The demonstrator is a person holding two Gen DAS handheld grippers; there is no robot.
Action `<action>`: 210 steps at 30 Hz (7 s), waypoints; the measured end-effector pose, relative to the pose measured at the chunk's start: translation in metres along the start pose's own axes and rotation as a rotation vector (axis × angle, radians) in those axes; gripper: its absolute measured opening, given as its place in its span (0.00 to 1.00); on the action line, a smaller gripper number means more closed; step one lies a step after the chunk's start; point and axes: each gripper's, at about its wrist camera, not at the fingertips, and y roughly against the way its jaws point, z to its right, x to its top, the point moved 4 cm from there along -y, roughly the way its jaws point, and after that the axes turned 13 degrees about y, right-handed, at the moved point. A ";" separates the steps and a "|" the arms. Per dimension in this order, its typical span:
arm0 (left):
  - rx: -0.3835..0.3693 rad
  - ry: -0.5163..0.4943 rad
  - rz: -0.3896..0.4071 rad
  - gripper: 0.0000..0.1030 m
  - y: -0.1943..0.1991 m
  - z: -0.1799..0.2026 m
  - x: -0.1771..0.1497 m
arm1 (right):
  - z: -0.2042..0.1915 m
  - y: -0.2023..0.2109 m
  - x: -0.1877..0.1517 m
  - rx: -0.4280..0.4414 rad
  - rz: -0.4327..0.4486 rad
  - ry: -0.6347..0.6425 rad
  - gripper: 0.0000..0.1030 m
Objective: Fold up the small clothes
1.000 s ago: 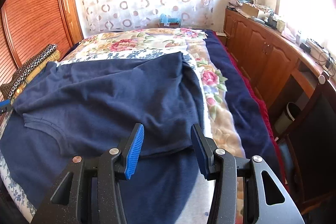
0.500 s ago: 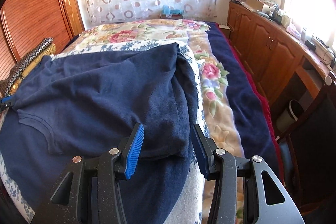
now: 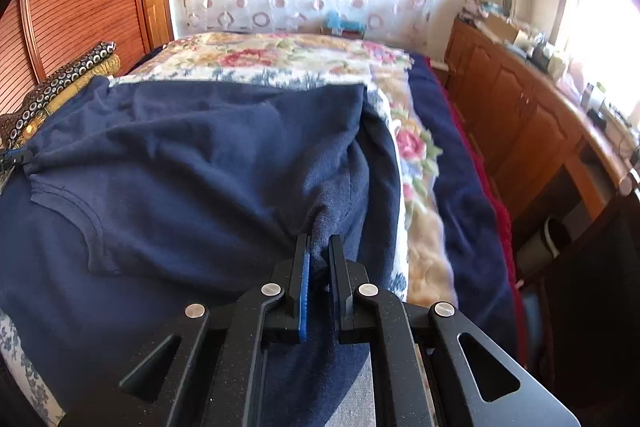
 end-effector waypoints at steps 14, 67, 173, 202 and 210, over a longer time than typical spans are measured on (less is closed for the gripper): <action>-0.106 0.003 0.176 0.07 0.078 0.013 0.017 | -0.001 0.090 -0.003 0.012 0.225 -0.043 0.06; -0.033 0.060 -0.010 0.07 0.067 -0.014 -0.094 | -0.024 0.123 -0.121 0.105 -0.028 -0.068 0.27; -0.164 0.026 0.144 0.09 0.095 0.024 -0.060 | -0.141 0.041 -0.069 0.160 0.138 0.009 0.57; -0.561 -0.442 0.032 0.10 0.081 0.345 0.017 | -0.023 0.128 -0.105 -0.038 0.222 -0.224 0.57; -0.502 -0.419 0.065 0.48 0.080 0.319 0.015 | -0.026 0.117 -0.100 -0.019 0.217 -0.190 0.57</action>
